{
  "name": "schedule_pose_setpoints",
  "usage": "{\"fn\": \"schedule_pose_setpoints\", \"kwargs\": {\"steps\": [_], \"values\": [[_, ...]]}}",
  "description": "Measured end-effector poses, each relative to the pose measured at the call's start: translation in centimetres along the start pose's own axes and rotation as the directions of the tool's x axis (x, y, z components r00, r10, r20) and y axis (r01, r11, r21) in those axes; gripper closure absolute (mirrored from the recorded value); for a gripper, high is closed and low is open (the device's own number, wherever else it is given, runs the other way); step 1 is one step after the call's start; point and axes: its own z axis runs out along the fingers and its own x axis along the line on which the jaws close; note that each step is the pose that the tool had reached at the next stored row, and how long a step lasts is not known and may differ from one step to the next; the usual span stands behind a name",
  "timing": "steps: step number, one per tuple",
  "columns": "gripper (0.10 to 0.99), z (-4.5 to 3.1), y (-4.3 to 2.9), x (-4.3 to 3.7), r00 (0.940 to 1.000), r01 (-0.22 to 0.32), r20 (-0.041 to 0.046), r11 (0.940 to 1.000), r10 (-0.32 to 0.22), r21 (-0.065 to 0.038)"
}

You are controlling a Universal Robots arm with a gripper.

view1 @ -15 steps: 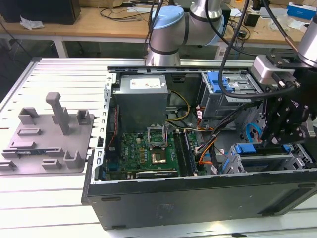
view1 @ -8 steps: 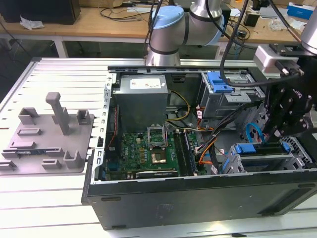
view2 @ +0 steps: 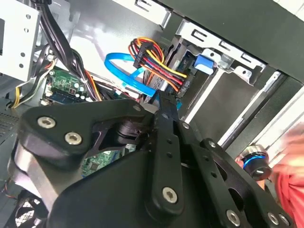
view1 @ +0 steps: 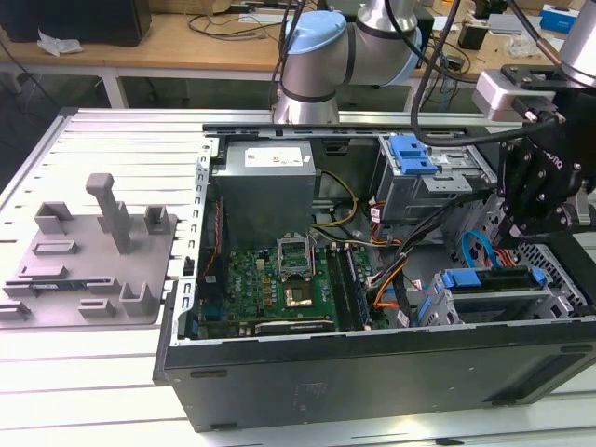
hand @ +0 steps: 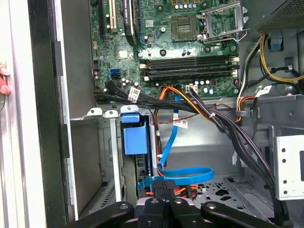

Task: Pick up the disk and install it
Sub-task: 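Insert the second disk wire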

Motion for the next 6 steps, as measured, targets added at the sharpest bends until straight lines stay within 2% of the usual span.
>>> {"fn": "schedule_pose_setpoints", "kwargs": {"steps": [6], "values": [[0.98,0.0,0.01,-0.09,1.0,0.0,0.0,1.0,0.0,0.0]]}}
